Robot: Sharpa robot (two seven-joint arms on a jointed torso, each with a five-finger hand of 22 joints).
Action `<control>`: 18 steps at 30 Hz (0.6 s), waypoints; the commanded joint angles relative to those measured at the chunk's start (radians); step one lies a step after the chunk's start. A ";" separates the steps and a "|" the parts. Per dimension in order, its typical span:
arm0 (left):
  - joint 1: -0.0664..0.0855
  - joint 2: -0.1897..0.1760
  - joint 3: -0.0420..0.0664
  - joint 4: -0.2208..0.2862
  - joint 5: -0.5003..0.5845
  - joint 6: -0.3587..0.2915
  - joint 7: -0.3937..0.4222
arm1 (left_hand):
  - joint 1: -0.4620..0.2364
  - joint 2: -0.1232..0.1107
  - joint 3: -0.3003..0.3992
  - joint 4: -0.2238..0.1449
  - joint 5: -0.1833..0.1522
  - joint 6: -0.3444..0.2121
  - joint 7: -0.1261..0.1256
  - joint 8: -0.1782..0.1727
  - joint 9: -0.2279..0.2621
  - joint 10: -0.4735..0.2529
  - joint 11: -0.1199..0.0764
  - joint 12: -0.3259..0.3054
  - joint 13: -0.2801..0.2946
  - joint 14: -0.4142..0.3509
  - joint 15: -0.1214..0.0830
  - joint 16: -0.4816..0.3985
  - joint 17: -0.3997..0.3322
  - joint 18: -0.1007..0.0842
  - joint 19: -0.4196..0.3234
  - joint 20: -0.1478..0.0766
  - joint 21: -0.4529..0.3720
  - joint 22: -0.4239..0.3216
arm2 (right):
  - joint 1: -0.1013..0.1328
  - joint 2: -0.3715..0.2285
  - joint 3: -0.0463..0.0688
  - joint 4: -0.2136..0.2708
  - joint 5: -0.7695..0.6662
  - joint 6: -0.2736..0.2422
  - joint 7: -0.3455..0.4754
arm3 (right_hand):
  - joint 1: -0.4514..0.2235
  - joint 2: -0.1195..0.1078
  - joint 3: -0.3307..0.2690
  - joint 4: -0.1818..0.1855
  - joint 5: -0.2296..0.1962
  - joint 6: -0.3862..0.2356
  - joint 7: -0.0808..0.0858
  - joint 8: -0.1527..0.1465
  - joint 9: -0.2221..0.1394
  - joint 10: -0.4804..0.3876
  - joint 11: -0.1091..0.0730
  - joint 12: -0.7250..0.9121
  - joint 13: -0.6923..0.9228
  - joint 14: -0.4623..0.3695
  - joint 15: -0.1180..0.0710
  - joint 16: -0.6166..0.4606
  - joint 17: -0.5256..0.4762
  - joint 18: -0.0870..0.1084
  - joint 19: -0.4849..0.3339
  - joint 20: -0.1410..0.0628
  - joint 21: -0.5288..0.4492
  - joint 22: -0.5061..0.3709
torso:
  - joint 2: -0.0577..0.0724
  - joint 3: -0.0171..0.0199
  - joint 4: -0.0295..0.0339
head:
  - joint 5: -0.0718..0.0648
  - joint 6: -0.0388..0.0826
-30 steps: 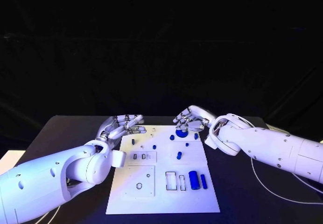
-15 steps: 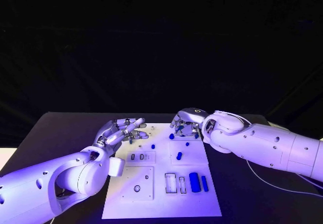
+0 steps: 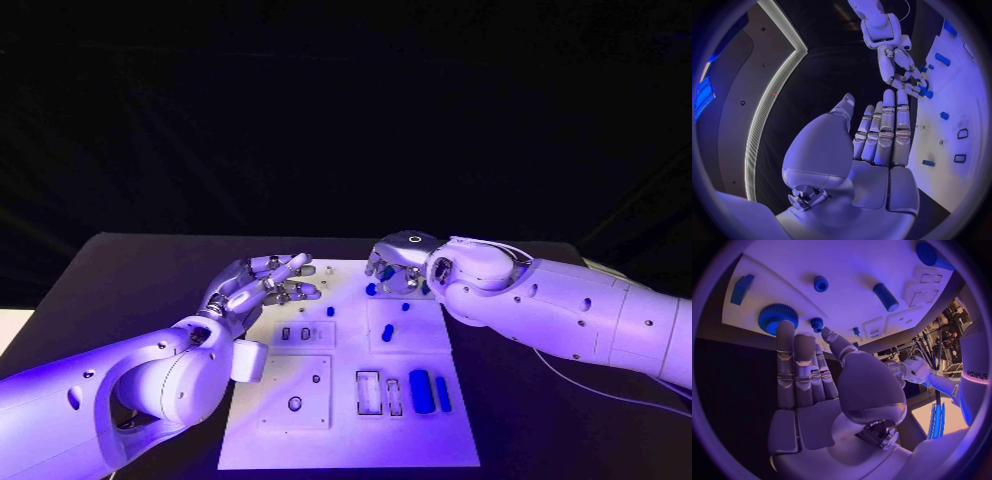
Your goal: Assemble the parts on the task board
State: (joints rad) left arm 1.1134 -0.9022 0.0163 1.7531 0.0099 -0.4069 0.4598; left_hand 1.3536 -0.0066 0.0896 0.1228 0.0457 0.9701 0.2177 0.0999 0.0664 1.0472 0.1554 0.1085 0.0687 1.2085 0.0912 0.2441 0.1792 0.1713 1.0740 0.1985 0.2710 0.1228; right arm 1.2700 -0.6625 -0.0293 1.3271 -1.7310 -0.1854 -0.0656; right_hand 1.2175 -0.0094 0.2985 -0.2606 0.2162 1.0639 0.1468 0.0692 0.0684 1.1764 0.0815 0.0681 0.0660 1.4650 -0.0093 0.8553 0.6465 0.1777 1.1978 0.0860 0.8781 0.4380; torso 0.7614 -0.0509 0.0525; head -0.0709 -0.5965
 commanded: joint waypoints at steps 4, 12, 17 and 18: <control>0.003 -0.002 0.001 0.010 0.017 0.035 0.005 | -0.008 0.004 -0.001 -0.009 0.002 0.002 0.003 -0.007 -0.001 0.001 0.003 -0.008 0.000 0.003 0.002 0.006 0.003 0.010 0.009 0.000 0.001 0.000 | 0.001 0.009 0.001 -0.012 -0.043 0.052 -0.025 | -0.009 0.006 0.013 0.002 -0.009 0.010 -0.006 0.000 0.002 -0.005 -0.003 -0.001 0.001 0.021 -0.003 0.019 0.017 0.005 -0.013 0.000 0.016 0.010 | 0.011 -0.0004 0.0005 | 0.000 0.002; 0.003 -0.003 0.001 0.014 0.019 0.041 0.000 | -0.009 0.005 -0.001 -0.009 0.002 0.001 0.003 -0.008 -0.001 0.001 0.004 -0.010 0.000 0.002 0.002 0.005 0.004 0.009 0.009 0.000 0.000 -0.001 | 0.001 0.018 0.000 -0.018 -0.042 0.069 -0.019 | -0.011 0.017 0.028 0.015 -0.022 0.033 -0.013 0.006 0.006 0.009 -0.008 0.002 0.001 0.023 -0.006 0.082 0.082 0.001 -0.011 -0.001 0.063 0.059 | 0.019 -0.0036 0.0042 | -0.001 0.001; 0.003 -0.002 0.001 0.012 0.021 0.042 -0.002 | -0.009 0.005 -0.001 -0.009 0.002 0.001 0.003 -0.008 -0.001 0.001 0.004 -0.010 0.000 0.002 0.002 0.005 0.004 0.009 0.009 0.000 0.000 -0.001 | 0.001 0.020 0.000 -0.018 -0.038 0.069 -0.015 | -0.012 0.020 0.032 0.021 -0.030 0.039 -0.014 0.006 0.007 0.014 -0.009 0.002 0.001 0.023 -0.007 0.103 0.102 -0.001 -0.009 -0.001 0.083 0.082 | 0.023 -0.0058 0.0044 | -0.002 0.001; 0.003 -0.002 0.001 0.011 0.021 0.042 -0.003 | -0.009 0.005 -0.001 -0.009 0.002 0.001 0.003 -0.008 -0.001 0.001 0.004 -0.010 0.000 0.002 0.002 0.005 0.004 0.009 0.009 0.000 0.000 -0.001 | 0.001 0.021 0.000 -0.018 -0.037 0.068 -0.014 | -0.013 0.020 0.032 0.022 -0.032 0.039 -0.014 0.006 0.007 0.014 -0.009 0.001 0.001 0.023 -0.007 0.105 0.103 -0.002 -0.009 -0.001 0.084 0.083 | 0.023 -0.0059 0.0048 | -0.002 0.001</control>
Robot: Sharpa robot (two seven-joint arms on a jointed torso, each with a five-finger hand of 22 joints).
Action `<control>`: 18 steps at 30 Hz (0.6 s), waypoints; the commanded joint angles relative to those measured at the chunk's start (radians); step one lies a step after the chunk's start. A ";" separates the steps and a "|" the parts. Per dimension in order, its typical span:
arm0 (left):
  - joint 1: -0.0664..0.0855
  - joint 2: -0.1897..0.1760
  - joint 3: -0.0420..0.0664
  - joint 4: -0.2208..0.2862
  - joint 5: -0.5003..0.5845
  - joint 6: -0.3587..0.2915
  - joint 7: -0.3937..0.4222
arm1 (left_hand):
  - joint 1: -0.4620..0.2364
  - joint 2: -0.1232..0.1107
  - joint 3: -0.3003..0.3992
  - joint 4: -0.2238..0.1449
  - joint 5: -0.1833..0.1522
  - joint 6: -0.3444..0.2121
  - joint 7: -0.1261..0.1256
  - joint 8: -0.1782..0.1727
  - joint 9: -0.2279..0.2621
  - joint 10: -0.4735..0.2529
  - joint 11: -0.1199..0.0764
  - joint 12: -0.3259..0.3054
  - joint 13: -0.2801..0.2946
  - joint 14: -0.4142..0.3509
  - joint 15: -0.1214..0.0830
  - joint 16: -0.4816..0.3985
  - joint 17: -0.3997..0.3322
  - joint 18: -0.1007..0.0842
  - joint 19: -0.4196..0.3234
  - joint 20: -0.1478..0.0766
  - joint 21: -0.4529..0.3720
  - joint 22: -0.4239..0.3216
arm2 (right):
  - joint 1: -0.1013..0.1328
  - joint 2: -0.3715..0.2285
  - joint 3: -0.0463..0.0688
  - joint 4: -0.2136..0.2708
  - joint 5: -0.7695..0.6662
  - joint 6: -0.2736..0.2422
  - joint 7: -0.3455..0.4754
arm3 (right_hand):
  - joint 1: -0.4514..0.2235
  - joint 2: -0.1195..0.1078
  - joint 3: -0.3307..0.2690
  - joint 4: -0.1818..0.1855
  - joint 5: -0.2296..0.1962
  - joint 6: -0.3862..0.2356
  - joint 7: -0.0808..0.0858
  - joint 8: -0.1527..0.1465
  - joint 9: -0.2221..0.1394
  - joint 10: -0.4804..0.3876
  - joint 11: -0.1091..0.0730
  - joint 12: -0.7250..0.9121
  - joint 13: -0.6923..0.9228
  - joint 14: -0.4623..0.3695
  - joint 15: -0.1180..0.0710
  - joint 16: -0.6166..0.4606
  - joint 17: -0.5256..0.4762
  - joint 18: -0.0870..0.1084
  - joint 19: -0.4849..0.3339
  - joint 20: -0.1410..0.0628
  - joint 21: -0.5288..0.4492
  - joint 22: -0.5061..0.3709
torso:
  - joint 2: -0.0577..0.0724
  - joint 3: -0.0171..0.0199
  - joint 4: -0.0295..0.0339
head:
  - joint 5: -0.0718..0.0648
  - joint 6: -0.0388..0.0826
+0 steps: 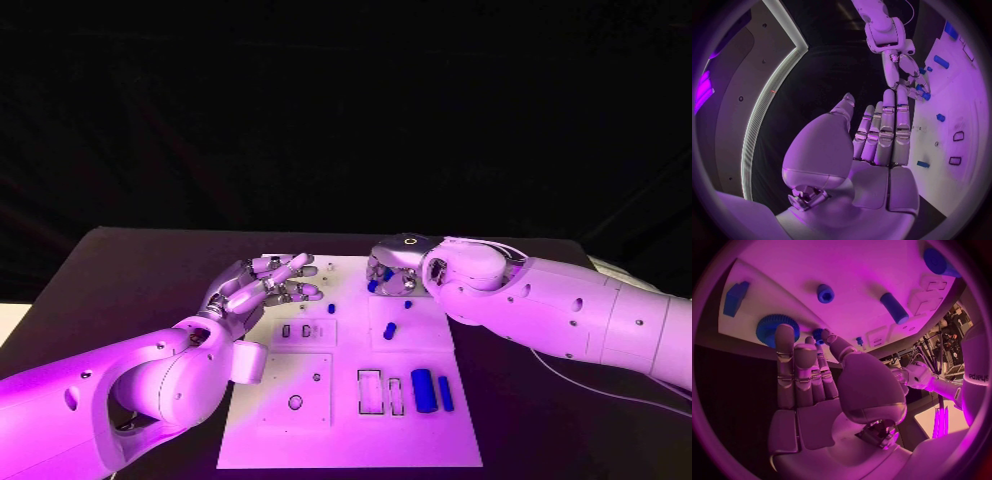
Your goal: Assemble the parts on the task board
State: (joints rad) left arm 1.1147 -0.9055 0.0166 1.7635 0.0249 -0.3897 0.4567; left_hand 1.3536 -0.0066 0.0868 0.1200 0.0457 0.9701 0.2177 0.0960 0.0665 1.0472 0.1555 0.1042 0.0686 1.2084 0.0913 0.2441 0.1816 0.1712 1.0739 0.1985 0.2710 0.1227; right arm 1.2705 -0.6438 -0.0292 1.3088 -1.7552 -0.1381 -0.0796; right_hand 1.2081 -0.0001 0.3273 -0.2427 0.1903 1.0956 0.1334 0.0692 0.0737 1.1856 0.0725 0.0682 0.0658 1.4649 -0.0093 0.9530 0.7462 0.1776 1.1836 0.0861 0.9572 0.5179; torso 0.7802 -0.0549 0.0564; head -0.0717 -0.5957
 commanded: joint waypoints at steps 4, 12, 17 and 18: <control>0.002 0.002 0.001 -0.002 0.010 0.023 -0.002 | -0.009 0.005 0.002 -0.007 0.002 0.001 0.003 -0.005 -0.001 0.000 0.004 -0.006 0.000 0.001 0.002 0.005 0.002 0.009 0.009 0.000 -0.001 -0.001 | 0.000 0.003 0.000 0.000 -0.008 0.020 0.002 | -0.003 0.011 0.005 0.006 -0.010 0.009 -0.001 0.005 0.002 0.006 -0.001 0.001 0.001 0.023 -0.007 0.013 0.009 -0.002 0.006 -0.002 0.013 0.011 | 0.007 -0.0029 0.0016 | -0.002 0.000; 0.002 0.003 0.001 -0.006 0.015 0.022 -0.006 | -0.009 0.005 0.002 -0.007 0.002 0.001 0.003 -0.005 -0.001 0.000 0.004 -0.006 0.000 0.001 0.002 0.005 0.002 0.009 0.009 0.000 -0.001 -0.001 | 0.000 0.008 0.000 -0.003 -0.003 0.023 0.003 | -0.004 0.012 0.007 0.009 -0.014 0.009 -0.001 0.004 0.001 0.006 0.000 0.000 0.001 0.022 -0.007 0.021 0.017 -0.003 0.004 -0.002 0.018 0.016 | 0.012 -0.0048 0.0051 | -0.004 0.002; 0.002 0.004 0.001 -0.006 0.017 0.021 -0.010 | -0.009 0.005 0.002 -0.007 0.002 0.001 0.003 -0.005 -0.001 0.000 0.004 -0.006 0.000 0.001 0.002 0.005 0.002 0.009 0.009 0.000 -0.001 -0.001 | 0.000 0.012 0.000 -0.010 -0.002 0.006 -0.001 | 0.002 0.039 0.027 0.026 -0.048 0.032 -0.009 0.013 0.007 0.025 -0.006 0.005 0.003 0.024 -0.012 0.051 0.047 -0.007 0.009 -0.004 0.048 0.051 | 0.014 -0.0063 0.0068 | -0.002 -0.002; 0.002 0.004 0.001 -0.006 0.017 0.020 -0.011 | -0.009 0.005 0.002 -0.008 0.002 0.001 0.003 -0.005 -0.001 0.000 0.004 -0.006 0.000 0.001 0.002 0.005 0.002 0.009 0.009 0.000 -0.001 -0.001 | 0.000 0.012 0.000 -0.009 -0.001 -0.014 -0.005 | 0.009 0.051 0.038 0.029 -0.065 0.044 -0.013 0.018 0.010 0.038 -0.010 0.010 0.004 0.025 -0.015 0.062 0.059 -0.009 0.014 -0.006 0.061 0.068 | 0.014 -0.0064 0.0071 | -0.002 -0.002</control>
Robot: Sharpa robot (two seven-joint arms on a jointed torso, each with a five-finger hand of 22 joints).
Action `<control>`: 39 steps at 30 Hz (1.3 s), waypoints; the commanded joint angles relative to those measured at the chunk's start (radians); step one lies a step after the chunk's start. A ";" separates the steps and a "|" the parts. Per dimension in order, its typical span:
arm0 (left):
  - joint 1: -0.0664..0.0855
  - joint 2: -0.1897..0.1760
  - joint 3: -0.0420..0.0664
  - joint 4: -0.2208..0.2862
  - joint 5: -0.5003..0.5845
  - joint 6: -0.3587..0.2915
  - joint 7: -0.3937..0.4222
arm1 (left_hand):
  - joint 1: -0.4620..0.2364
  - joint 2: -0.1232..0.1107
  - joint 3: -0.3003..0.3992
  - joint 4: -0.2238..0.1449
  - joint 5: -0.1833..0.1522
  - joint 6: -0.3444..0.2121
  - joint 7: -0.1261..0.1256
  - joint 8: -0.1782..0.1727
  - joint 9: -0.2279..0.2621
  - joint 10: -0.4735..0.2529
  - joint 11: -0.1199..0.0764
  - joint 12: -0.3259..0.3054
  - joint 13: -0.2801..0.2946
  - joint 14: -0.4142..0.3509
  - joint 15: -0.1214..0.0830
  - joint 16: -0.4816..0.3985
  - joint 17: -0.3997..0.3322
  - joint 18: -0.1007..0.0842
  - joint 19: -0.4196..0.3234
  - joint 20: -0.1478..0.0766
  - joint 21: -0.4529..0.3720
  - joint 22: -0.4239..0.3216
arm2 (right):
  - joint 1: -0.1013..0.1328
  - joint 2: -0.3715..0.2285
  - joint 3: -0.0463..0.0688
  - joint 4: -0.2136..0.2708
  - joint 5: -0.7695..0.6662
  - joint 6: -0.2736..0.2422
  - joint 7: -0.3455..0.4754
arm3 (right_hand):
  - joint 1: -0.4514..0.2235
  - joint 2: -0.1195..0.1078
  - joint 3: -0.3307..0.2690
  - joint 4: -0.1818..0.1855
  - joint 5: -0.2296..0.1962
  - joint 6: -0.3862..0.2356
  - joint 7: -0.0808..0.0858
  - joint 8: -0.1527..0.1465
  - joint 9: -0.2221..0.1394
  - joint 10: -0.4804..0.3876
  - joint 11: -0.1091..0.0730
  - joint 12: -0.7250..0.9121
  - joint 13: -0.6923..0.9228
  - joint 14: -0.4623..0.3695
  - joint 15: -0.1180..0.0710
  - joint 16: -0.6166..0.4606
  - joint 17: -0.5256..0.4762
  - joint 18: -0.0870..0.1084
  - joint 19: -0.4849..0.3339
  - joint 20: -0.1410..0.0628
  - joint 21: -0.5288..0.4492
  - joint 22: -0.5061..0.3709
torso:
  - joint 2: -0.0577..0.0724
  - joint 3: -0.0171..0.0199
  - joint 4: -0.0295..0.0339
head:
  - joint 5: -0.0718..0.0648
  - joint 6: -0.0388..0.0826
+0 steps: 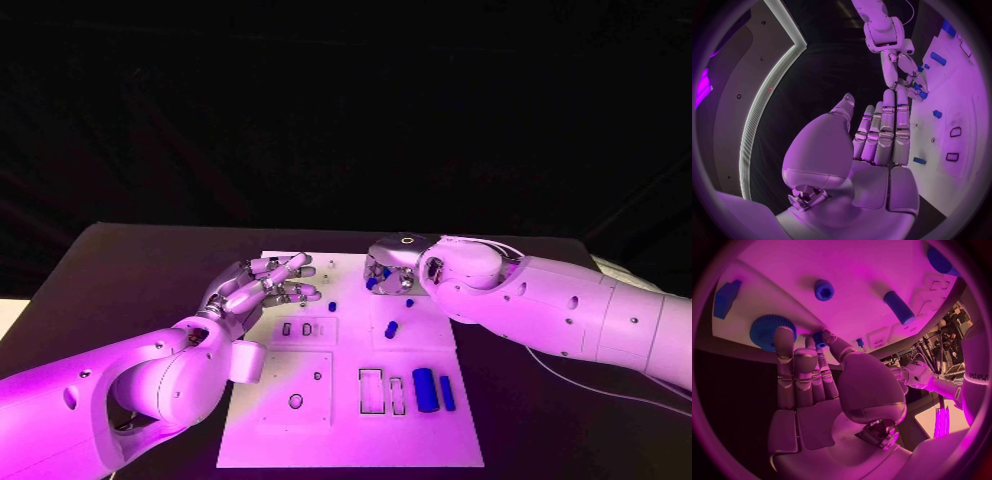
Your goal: Assemble the parts on the task board
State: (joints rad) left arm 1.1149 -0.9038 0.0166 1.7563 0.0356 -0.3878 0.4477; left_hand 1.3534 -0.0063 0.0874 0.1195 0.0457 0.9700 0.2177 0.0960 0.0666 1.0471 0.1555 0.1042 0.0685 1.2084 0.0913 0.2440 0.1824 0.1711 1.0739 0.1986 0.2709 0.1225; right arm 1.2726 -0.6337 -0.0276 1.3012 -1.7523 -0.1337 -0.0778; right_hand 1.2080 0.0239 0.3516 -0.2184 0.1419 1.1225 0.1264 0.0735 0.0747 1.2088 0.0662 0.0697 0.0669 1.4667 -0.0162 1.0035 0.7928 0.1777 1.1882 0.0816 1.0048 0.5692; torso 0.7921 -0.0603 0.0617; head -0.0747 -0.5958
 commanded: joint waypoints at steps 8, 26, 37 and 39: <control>0.001 0.000 0.001 -0.001 0.023 0.015 -0.009 | -0.003 0.010 0.005 -0.015 0.002 0.001 0.005 -0.008 -0.001 -0.001 0.005 -0.010 0.000 0.001 0.002 0.006 0.006 0.010 0.010 0.000 -0.003 -0.002 | -0.002 -0.011 0.001 0.026 0.033 -0.226 -0.024 | 0.030 0.042 0.077 0.016 -0.054 0.062 -0.020 0.038 0.033 0.089 -0.024 0.026 0.011 0.030 -0.023 0.083 0.086 -0.029 0.054 -0.016 0.113 0.154 | 0.004 -0.0030 0.0032 | 0.003 -0.001; 0.002 -0.010 0.001 0.004 0.027 0.011 -0.010 | 0.007 0.015 0.011 -0.028 0.003 0.001 0.005 -0.012 -0.001 -0.001 0.005 -0.015 0.000 -0.001 0.002 0.007 0.011 0.009 0.012 -0.001 -0.005 -0.003 | -0.002 0.054 0.011 -0.023 0.089 -0.295 -0.062 | 0.019 0.008 0.120 0.034 -0.061 0.054 -0.016 0.037 0.050 0.086 -0.021 0.003 0.006 0.016 -0.020 0.079 0.069 -0.029 0.035 -0.014 0.130 0.163 | 0.014 -0.0138 0.0152 | 0.002 0.011; 0.002 -0.010 0.001 0.014 0.023 0.014 -0.015 | 0.013 0.019 0.017 -0.036 0.003 0.002 0.004 -0.014 -0.001 0.000 0.004 -0.017 0.000 -0.003 0.002 0.007 0.015 0.009 0.013 -0.001 -0.007 -0.004 | -0.002 0.121 0.011 -0.084 0.087 -0.253 -0.052 | 0.015 -0.001 0.122 0.040 -0.057 0.048 -0.014 0.034 0.053 0.079 -0.017 -0.004 0.004 0.015 -0.017 0.082 0.071 -0.029 0.031 -0.012 0.133 0.165 | 0.026 -0.0233 0.0259 | -0.006 0.012; 0.003 -0.010 0.001 0.015 0.023 0.014 -0.015 | 0.014 0.020 0.018 -0.037 0.003 0.002 0.004 -0.014 -0.001 0.001 0.004 -0.017 0.000 -0.003 0.002 0.007 0.015 0.009 0.013 -0.002 -0.007 -0.004 | -0.002 0.129 0.011 -0.095 0.086 -0.249 -0.054 | 0.014 -0.002 0.122 0.041 -0.057 0.048 -0.014 0.034 0.054 0.078 -0.017 -0.004 0.004 0.015 -0.017 0.082 0.071 -0.029 0.031 -0.012 0.134 0.166 | 0.027 -0.0241 0.0270 | -0.006 0.012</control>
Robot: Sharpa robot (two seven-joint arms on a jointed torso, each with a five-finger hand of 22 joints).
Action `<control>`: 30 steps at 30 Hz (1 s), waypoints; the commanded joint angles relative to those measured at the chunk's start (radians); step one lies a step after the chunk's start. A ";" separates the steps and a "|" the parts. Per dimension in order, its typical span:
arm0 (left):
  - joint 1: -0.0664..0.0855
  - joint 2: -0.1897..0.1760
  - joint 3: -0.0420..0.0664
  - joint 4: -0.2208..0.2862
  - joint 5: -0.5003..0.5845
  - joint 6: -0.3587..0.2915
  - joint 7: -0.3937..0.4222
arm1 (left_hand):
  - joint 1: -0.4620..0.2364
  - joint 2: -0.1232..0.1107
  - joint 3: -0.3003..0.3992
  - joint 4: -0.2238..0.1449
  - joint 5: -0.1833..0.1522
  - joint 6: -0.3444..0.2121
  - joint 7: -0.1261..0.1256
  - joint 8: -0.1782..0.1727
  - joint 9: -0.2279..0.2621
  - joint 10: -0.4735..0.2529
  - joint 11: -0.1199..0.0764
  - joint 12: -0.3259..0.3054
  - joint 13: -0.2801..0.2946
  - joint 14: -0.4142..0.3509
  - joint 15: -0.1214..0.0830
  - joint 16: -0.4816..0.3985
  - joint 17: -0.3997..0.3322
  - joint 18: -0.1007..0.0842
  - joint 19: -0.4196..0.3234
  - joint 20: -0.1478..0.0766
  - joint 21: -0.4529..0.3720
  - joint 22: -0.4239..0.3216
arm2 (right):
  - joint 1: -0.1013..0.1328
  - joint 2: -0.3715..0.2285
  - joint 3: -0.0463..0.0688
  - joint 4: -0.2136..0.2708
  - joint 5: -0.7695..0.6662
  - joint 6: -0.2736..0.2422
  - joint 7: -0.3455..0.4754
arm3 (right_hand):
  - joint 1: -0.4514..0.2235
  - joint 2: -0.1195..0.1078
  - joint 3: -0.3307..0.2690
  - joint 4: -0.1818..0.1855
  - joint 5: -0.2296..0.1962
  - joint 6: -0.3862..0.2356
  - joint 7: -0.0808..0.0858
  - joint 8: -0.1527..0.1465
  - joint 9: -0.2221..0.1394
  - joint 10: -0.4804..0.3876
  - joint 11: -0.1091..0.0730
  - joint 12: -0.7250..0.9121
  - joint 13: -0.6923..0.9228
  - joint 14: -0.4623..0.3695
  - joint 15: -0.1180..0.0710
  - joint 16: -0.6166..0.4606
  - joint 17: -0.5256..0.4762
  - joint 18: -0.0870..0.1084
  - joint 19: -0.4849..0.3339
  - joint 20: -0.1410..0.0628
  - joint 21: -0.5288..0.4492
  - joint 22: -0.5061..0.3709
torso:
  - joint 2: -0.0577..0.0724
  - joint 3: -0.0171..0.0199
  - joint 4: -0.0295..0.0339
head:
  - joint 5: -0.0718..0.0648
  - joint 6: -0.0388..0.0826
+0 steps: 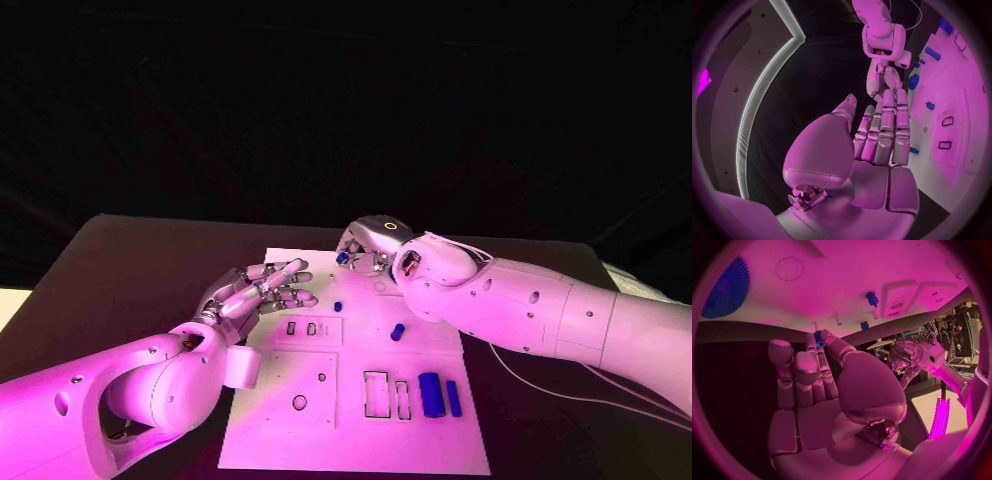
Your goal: Assemble the parts on the task board
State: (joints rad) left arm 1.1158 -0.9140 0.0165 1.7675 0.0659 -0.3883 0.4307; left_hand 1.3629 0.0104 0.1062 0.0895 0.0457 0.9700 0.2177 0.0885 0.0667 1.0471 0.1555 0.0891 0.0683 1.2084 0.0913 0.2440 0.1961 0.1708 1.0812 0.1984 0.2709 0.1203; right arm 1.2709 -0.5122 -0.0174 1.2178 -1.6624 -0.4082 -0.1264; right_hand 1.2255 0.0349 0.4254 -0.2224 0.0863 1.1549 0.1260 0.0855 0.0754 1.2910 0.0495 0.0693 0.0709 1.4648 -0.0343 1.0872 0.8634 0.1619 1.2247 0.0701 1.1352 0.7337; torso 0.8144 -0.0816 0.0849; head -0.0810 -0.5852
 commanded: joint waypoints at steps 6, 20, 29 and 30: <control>0.004 0.002 0.001 0.006 -0.007 0.014 0.001 | 0.004 0.003 -0.001 -0.007 0.002 0.003 0.004 -0.007 -0.001 0.001 0.004 -0.002 0.000 -0.003 0.002 0.007 0.002 0.010 0.005 -0.001 -0.007 -0.002 | 0.000 0.026 0.000 -0.035 -0.005 0.039 -0.009 | -0.005 -0.015 0.048 0.047 -0.001 0.015 -0.013 0.022 0.054 -0.006 0.000 -0.004 -0.001 0.017 0.002 -0.001 0.001 -0.013 -0.006 0.000 0.004 0.002 | 0.008 -0.0042 0.0044 | -0.001 0.004; 0.006 0.003 0.001 0.007 -0.007 0.017 -0.002 | 0.003 0.002 -0.002 -0.008 0.002 0.003 0.004 -0.007 -0.001 0.001 0.004 -0.002 0.000 -0.004 0.002 0.006 0.002 0.010 0.005 -0.001 -0.007 -0.002 | 0.000 0.046 -0.001 -0.060 -0.016 0.074 -0.040 | -0.013 -0.027 0.046 0.063 -0.005 -0.002 -0.007 0.012 0.056 -0.027 0.007 -0.008 -0.003 0.013 0.007 -0.006 -0.011 -0.011 -0.018 0.005 0.002 -0.008 | 0.011 -0.0054 0.0047 | -0.001 0.004; 0.006 0.002 0.001 0.007 -0.007 0.018 -0.005 | 0.003 0.002 -0.002 -0.008 0.002 0.003 0.004 -0.007 -0.001 0.001 0.004 -0.002 0.000 -0.004 0.002 0.006 0.002 0.010 0.005 -0.001 -0.007 -0.002 | 0.000 0.038 -0.002 -0.048 -0.005 0.012 -0.032 | -0.039 -0.136 -0.039 0.091 0.065 -0.256 0.039 -0.024 -0.004 -0.242 0.051 -0.004 -0.007 -0.046 0.045 -0.173 -0.216 0.024 -0.138 0.039 -0.128 -0.211 | 0.014 -0.0056 0.0041 | 0.000 0.008; 0.006 0.002 0.001 0.006 -0.007 0.018 -0.005 | 0.003 0.002 -0.002 -0.008 0.002 0.003 0.004 -0.007 -0.001 0.001 0.004 -0.002 0.000 -0.004 0.002 0.006 0.002 0.010 0.005 -0.001 -0.007 -0.002 | 0.000 0.034 -0.002 -0.042 -0.002 0.006 -0.031 | -0.031 -0.139 -0.057 0.093 0.070 -0.265 0.041 -0.023 -0.005 -0.254 0.054 0.000 -0.006 -0.045 0.045 -0.182 -0.225 0.023 -0.137 0.041 -0.134 -0.215 | 0.014 -0.0055 0.0041 | 0.000 0.008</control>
State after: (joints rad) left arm 1.1204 -0.9131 0.0165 1.7714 0.0654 -0.3880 0.4239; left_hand 1.3629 0.0104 0.1035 0.0868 0.0457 0.9700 0.2177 0.0846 0.0668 1.0471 0.1556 0.0891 0.0683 1.2084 0.0913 0.2440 0.1967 0.1707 1.0811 0.1984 0.2672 0.1195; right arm 1.2707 -0.4760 -0.0190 1.1695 -1.6626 -0.3731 -0.1551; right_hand 1.1943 -0.0968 0.3773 -0.1304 0.1534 0.9014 0.1657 0.0633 0.0726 1.0461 0.1020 0.0656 0.0634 1.4234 0.0105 0.9116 0.6452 0.1777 1.0904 0.1107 1.0054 0.5221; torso 0.8275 -0.0873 0.0891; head -0.0806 -0.5783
